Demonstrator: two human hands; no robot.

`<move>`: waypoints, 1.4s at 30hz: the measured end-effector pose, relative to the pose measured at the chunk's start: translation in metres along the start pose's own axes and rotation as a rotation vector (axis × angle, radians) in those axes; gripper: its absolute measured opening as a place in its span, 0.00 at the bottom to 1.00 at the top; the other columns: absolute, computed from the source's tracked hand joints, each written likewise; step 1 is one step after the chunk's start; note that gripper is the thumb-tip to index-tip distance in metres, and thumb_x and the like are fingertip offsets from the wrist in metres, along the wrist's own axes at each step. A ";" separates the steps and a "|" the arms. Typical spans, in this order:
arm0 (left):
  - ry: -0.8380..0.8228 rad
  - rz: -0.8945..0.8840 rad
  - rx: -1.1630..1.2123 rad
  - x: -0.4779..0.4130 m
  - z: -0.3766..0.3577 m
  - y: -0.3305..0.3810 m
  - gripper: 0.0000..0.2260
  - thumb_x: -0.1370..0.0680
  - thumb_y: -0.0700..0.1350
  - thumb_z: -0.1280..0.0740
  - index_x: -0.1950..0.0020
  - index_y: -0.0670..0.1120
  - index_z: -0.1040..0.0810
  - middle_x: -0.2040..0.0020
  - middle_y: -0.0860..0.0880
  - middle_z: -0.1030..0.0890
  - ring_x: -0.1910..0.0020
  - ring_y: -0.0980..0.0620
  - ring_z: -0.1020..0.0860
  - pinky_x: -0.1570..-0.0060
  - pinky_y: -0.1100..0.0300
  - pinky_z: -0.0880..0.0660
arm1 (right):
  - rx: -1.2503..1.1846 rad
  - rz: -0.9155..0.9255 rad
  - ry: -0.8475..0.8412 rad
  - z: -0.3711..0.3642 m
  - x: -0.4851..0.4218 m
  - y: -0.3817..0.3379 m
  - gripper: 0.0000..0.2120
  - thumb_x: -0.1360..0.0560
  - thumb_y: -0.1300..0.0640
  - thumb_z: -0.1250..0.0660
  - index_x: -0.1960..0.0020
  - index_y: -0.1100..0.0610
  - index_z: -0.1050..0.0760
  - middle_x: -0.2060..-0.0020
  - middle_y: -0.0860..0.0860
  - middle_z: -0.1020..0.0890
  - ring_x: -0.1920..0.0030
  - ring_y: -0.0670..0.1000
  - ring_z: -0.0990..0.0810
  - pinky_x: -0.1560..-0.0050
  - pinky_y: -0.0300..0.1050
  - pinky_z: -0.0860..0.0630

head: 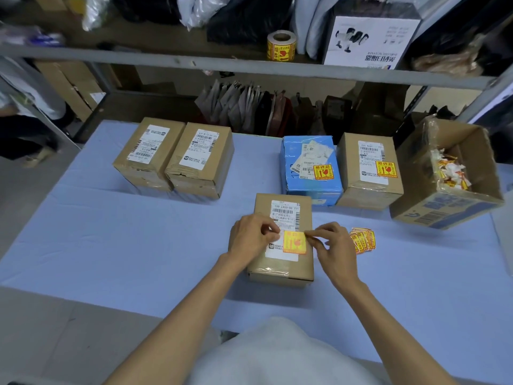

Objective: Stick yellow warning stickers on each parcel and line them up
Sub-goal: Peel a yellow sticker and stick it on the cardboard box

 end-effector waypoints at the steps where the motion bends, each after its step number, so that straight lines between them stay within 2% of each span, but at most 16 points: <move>1: -0.023 -0.016 0.021 0.000 -0.001 0.001 0.08 0.32 0.51 0.24 0.54 0.54 0.16 0.54 0.56 0.17 0.56 0.57 0.21 0.58 0.62 0.29 | -0.034 -0.007 -0.016 0.000 0.000 -0.001 0.08 0.30 0.56 0.25 0.51 0.51 0.16 0.55 0.46 0.24 0.51 0.51 0.23 0.58 0.43 0.24; 4: -0.113 -0.106 -0.047 0.005 -0.015 0.014 0.18 0.34 0.60 0.24 0.47 0.56 0.17 0.51 0.56 0.19 0.53 0.56 0.23 0.56 0.60 0.27 | -0.079 -0.011 -0.094 -0.010 0.005 -0.006 0.16 0.34 0.49 0.22 0.48 0.51 0.16 0.49 0.47 0.26 0.52 0.45 0.23 0.57 0.39 0.23; 9: -0.131 -0.102 -0.122 0.008 -0.019 0.009 0.19 0.31 0.58 0.26 0.41 0.60 0.19 0.50 0.55 0.18 0.52 0.53 0.22 0.58 0.60 0.29 | -0.167 -0.059 -0.089 -0.011 0.006 0.001 0.10 0.26 0.63 0.29 0.46 0.56 0.17 0.44 0.53 0.24 0.47 0.53 0.20 0.51 0.45 0.20; 11: -0.141 -0.089 -0.094 0.007 -0.019 0.008 0.18 0.31 0.57 0.25 0.42 0.59 0.19 0.49 0.55 0.18 0.54 0.54 0.23 0.58 0.61 0.29 | -0.138 -0.069 -0.070 -0.010 0.007 -0.001 0.09 0.27 0.60 0.28 0.47 0.56 0.16 0.46 0.52 0.23 0.48 0.50 0.21 0.54 0.42 0.21; 14: -0.162 -0.099 -0.096 0.006 -0.021 0.010 0.16 0.30 0.55 0.26 0.42 0.58 0.19 0.47 0.53 0.17 0.53 0.54 0.23 0.57 0.62 0.29 | -0.086 -0.081 -0.021 -0.012 0.009 -0.005 0.11 0.32 0.55 0.24 0.50 0.55 0.16 0.51 0.49 0.23 0.51 0.48 0.22 0.55 0.47 0.20; 16: -0.113 -0.079 -0.102 0.005 -0.017 0.007 0.14 0.27 0.52 0.28 0.42 0.58 0.19 0.48 0.53 0.17 0.51 0.52 0.22 0.54 0.60 0.28 | -0.062 -0.082 0.005 -0.012 0.006 -0.007 0.07 0.29 0.60 0.27 0.51 0.57 0.16 0.53 0.53 0.20 0.51 0.53 0.20 0.52 0.50 0.22; 17: -0.060 -0.057 -0.078 0.004 -0.012 0.006 0.13 0.26 0.50 0.31 0.41 0.56 0.19 0.50 0.53 0.17 0.50 0.51 0.22 0.52 0.59 0.27 | -0.042 -0.093 0.012 -0.010 0.004 -0.009 0.07 0.28 0.63 0.29 0.51 0.58 0.16 0.53 0.55 0.19 0.51 0.54 0.19 0.51 0.48 0.23; 19: 0.001 0.001 0.074 0.002 -0.004 0.010 0.14 0.22 0.44 0.36 0.37 0.52 0.24 0.55 0.51 0.20 0.54 0.51 0.23 0.52 0.58 0.27 | 0.050 -0.079 0.032 -0.003 -0.001 -0.019 0.09 0.26 0.64 0.33 0.49 0.59 0.17 0.52 0.56 0.18 0.50 0.56 0.20 0.52 0.46 0.26; 22: -0.135 0.147 0.496 -0.006 -0.003 0.023 0.12 0.19 0.38 0.46 0.37 0.47 0.33 0.50 0.47 0.25 0.58 0.54 0.25 0.57 0.59 0.27 | 0.053 0.140 0.042 0.003 -0.010 -0.062 0.13 0.27 0.61 0.31 0.42 0.56 0.21 0.50 0.53 0.20 0.50 0.52 0.22 0.53 0.48 0.23; 24: -0.207 0.159 0.574 -0.012 -0.001 0.034 0.12 0.19 0.37 0.47 0.37 0.47 0.36 0.48 0.47 0.26 0.55 0.55 0.25 0.57 0.62 0.27 | -0.046 0.245 0.000 0.001 -0.016 -0.088 0.16 0.28 0.64 0.30 0.40 0.56 0.22 0.51 0.51 0.21 0.53 0.48 0.22 0.54 0.42 0.22; 27: -0.179 0.078 0.535 -0.020 0.007 0.044 0.10 0.17 0.41 0.46 0.36 0.48 0.33 0.40 0.44 0.24 0.42 0.50 0.24 0.43 0.56 0.25 | -0.041 0.323 0.024 0.004 -0.029 -0.106 0.14 0.28 0.65 0.30 0.43 0.58 0.20 0.54 0.53 0.21 0.55 0.50 0.22 0.55 0.41 0.22; 29: -0.150 0.058 0.570 -0.022 0.013 0.049 0.10 0.17 0.42 0.45 0.37 0.46 0.30 0.39 0.41 0.23 0.40 0.47 0.22 0.39 0.51 0.25 | -0.024 0.352 0.043 0.010 -0.034 -0.108 0.11 0.27 0.64 0.29 0.46 0.58 0.19 0.56 0.52 0.21 0.57 0.50 0.23 0.57 0.41 0.25; 32: -0.171 0.039 0.655 -0.023 0.018 0.055 0.11 0.18 0.39 0.43 0.38 0.39 0.25 0.44 0.39 0.19 0.44 0.46 0.19 0.40 0.51 0.23 | -0.039 0.374 0.058 0.021 -0.038 -0.106 0.07 0.27 0.62 0.28 0.49 0.59 0.17 0.61 0.52 0.20 0.62 0.48 0.24 0.62 0.41 0.27; 36: -0.155 -0.035 0.602 -0.019 0.026 0.061 0.09 0.19 0.42 0.39 0.49 0.40 0.20 0.58 0.43 0.16 0.57 0.49 0.15 0.50 0.55 0.19 | -0.163 0.293 0.047 0.029 -0.040 -0.101 0.02 0.28 0.62 0.28 0.55 0.60 0.18 0.64 0.52 0.18 0.63 0.49 0.20 0.61 0.41 0.22; 39: -0.035 -0.055 0.550 -0.019 0.035 0.061 0.08 0.21 0.43 0.35 0.49 0.41 0.17 0.59 0.44 0.15 0.61 0.52 0.17 0.54 0.60 0.19 | -0.251 0.227 0.033 0.029 -0.041 -0.097 0.01 0.28 0.62 0.28 0.57 0.59 0.19 0.63 0.50 0.18 0.62 0.45 0.21 0.62 0.33 0.25; 42: -0.014 -0.065 0.556 -0.020 0.034 0.062 0.09 0.21 0.45 0.33 0.47 0.43 0.16 0.58 0.45 0.15 0.58 0.52 0.17 0.52 0.60 0.19 | -0.343 0.151 0.025 0.031 -0.045 -0.091 0.01 0.27 0.62 0.28 0.57 0.59 0.20 0.63 0.49 0.18 0.62 0.44 0.20 0.61 0.32 0.25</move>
Point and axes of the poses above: each hand's wrist, its own x-axis away from the middle knuckle, its own z-axis out of the back of the hand, y = z × x, the point moved 8 cm from there along -x, towards the middle knuckle
